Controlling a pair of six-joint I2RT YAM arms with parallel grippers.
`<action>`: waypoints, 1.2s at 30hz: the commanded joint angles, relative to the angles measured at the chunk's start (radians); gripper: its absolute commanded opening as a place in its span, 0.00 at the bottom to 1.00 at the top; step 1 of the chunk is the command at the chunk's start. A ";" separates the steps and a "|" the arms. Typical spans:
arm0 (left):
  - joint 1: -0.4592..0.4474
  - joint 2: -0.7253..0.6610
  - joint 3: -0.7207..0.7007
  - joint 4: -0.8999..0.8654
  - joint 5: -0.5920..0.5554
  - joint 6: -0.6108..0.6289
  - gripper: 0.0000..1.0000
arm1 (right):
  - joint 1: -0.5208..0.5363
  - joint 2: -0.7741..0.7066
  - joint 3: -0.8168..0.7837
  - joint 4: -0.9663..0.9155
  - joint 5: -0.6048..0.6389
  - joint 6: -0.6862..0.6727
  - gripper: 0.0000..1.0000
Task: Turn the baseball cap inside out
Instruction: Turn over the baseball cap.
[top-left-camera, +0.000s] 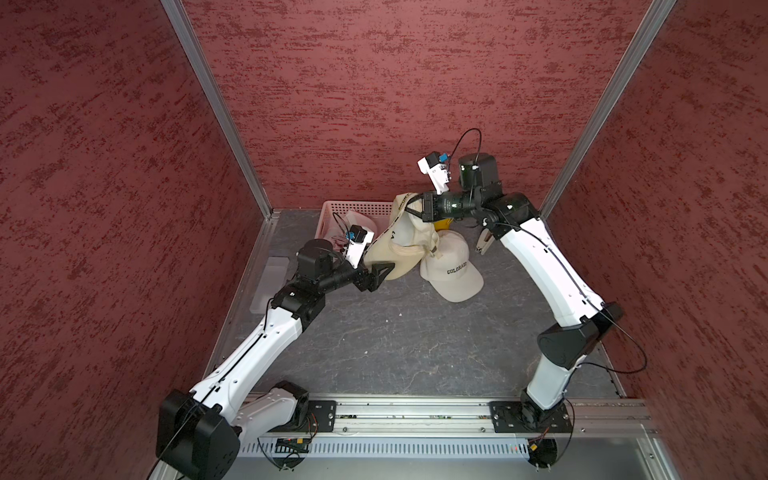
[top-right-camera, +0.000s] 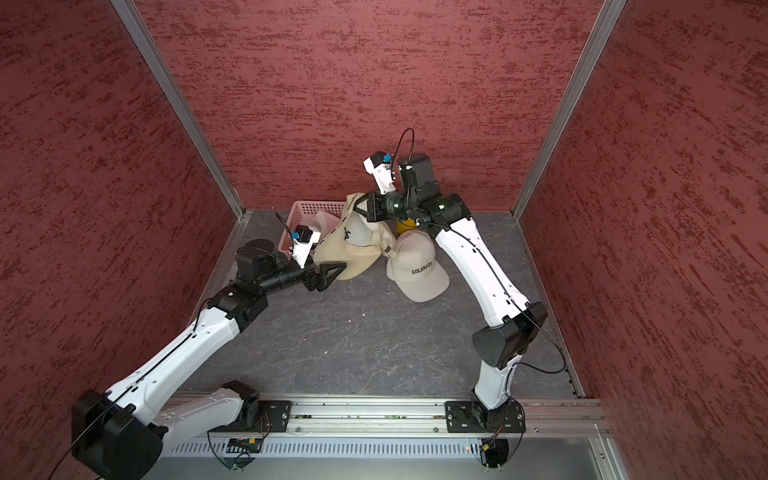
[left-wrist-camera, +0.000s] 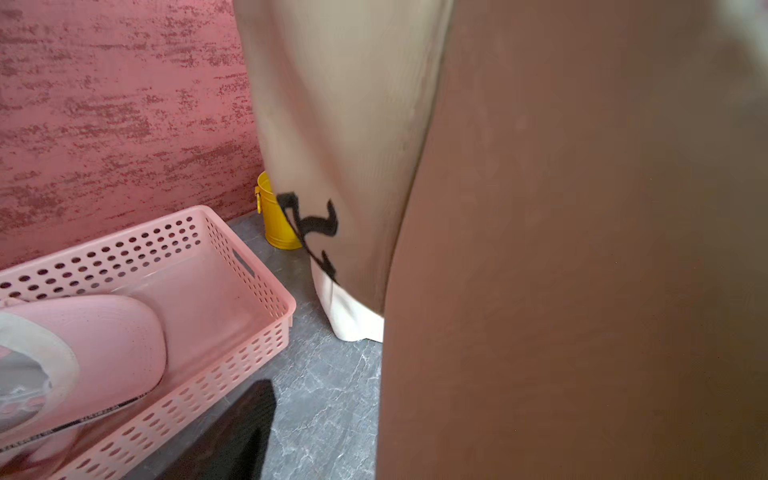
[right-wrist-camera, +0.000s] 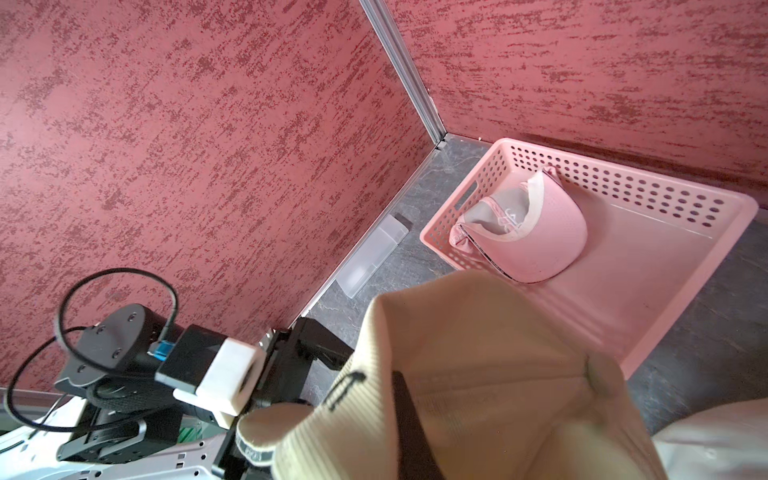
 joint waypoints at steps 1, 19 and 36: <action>0.003 -0.022 -0.007 0.070 -0.007 0.000 0.65 | -0.005 -0.032 0.037 0.054 -0.046 0.027 0.00; 0.039 0.017 0.223 -0.398 0.031 -0.117 0.00 | -0.050 0.075 0.111 -0.195 0.039 -0.174 0.12; 0.052 0.114 0.454 -0.961 0.181 -0.291 0.00 | -0.043 0.055 -0.228 -0.040 0.176 -0.383 0.54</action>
